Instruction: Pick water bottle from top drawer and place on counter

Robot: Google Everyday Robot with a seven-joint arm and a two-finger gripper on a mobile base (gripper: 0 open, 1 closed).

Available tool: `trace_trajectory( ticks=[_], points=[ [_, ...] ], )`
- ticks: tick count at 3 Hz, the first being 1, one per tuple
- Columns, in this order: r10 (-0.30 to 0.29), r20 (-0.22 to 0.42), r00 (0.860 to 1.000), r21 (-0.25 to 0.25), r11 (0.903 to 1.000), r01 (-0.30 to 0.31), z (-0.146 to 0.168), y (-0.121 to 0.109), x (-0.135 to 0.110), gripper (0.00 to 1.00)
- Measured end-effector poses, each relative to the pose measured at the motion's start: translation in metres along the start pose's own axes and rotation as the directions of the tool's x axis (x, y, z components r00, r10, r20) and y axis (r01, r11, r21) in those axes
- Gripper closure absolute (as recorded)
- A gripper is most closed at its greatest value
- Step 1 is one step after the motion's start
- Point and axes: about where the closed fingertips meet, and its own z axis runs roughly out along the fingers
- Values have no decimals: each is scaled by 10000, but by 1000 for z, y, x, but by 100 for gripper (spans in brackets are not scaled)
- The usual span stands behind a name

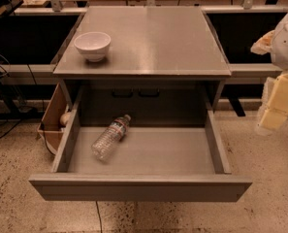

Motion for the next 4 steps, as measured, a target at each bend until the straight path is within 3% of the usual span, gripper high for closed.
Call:
trace_trajectory(
  ticks=[1, 2, 3, 4],
  points=[
    [-169, 8, 9999, -8, 9999, 169, 3, -3, -4, 0],
    [-1077, 56, 9942, -77, 9941, 1078, 18, -18, -28, 0],
    [-3340, 461, 9414, -480, 9406, 3361, 79, -43, -87, 0],
    [-5034, 849, 8599, -1093, 8531, 5102, 138, -40, -118, 0]
  ],
)
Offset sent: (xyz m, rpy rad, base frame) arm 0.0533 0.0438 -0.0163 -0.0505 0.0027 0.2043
